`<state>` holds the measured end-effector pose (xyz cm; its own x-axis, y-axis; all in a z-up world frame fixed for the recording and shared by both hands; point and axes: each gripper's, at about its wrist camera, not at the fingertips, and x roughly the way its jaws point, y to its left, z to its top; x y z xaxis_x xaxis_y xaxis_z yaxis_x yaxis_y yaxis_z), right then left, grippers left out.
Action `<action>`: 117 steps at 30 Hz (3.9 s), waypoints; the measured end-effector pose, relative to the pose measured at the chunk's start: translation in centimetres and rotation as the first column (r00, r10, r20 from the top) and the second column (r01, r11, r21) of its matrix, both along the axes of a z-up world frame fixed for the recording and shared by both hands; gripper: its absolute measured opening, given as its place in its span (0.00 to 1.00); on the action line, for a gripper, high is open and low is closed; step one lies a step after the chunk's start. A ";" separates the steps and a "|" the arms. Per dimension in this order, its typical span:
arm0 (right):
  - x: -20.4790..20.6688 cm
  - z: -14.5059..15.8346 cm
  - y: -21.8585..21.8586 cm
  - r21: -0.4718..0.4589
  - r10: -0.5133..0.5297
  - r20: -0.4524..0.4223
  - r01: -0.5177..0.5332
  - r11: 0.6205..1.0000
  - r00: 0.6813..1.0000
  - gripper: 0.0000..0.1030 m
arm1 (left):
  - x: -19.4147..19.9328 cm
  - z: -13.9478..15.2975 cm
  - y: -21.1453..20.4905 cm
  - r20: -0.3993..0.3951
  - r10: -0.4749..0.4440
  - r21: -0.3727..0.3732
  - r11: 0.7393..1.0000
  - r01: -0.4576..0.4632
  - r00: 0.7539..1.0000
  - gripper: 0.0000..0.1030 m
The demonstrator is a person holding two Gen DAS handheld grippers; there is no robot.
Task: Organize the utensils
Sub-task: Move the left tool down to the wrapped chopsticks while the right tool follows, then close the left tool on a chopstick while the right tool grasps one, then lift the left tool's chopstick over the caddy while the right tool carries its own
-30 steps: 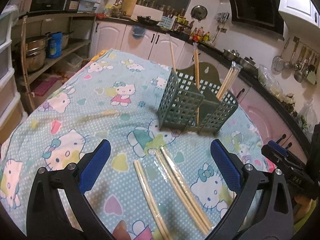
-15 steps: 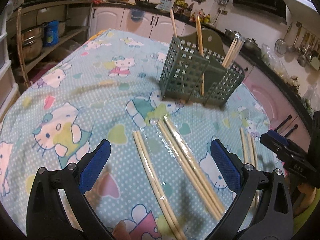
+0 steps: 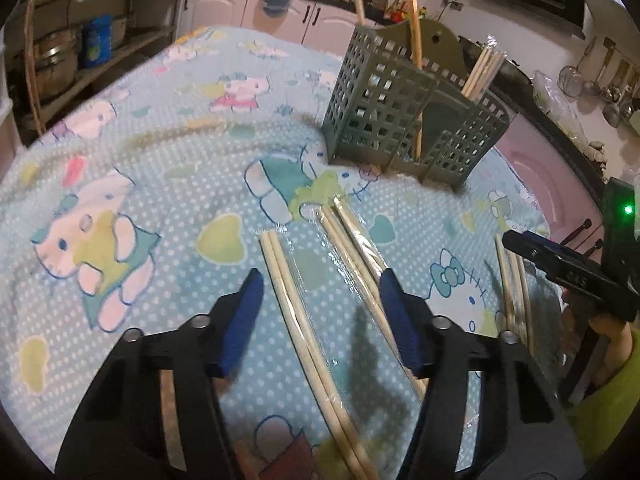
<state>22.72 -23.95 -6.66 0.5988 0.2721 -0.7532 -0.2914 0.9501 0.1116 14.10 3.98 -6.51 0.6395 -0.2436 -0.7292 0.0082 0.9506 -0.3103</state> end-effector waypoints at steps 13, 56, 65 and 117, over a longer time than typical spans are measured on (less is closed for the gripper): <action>3.2 -2.2 0.2 -0.044 0.010 -0.070 -0.013 0.999 0.997 0.60 | 2.0 -0.6 0.5 -0.036 0.038 0.004 0.999 -0.038 0.999 0.38; -3.1 8.5 1.0 0.127 0.077 0.169 -0.099 0.987 0.983 0.07 | 2.5 8.7 -0.3 0.190 0.013 0.008 1.000 -0.015 0.982 0.05; -5.9 12.0 1.5 0.149 0.099 0.263 -0.142 0.979 0.960 0.07 | 1.8 11.7 -1.6 0.262 -0.029 0.017 1.000 0.025 0.965 0.05; -4.3 23.8 3.4 0.126 0.093 0.516 -0.183 0.975 0.851 0.06 | 7.9 24.2 -3.5 0.565 -0.002 0.040 0.999 -0.025 0.825 0.05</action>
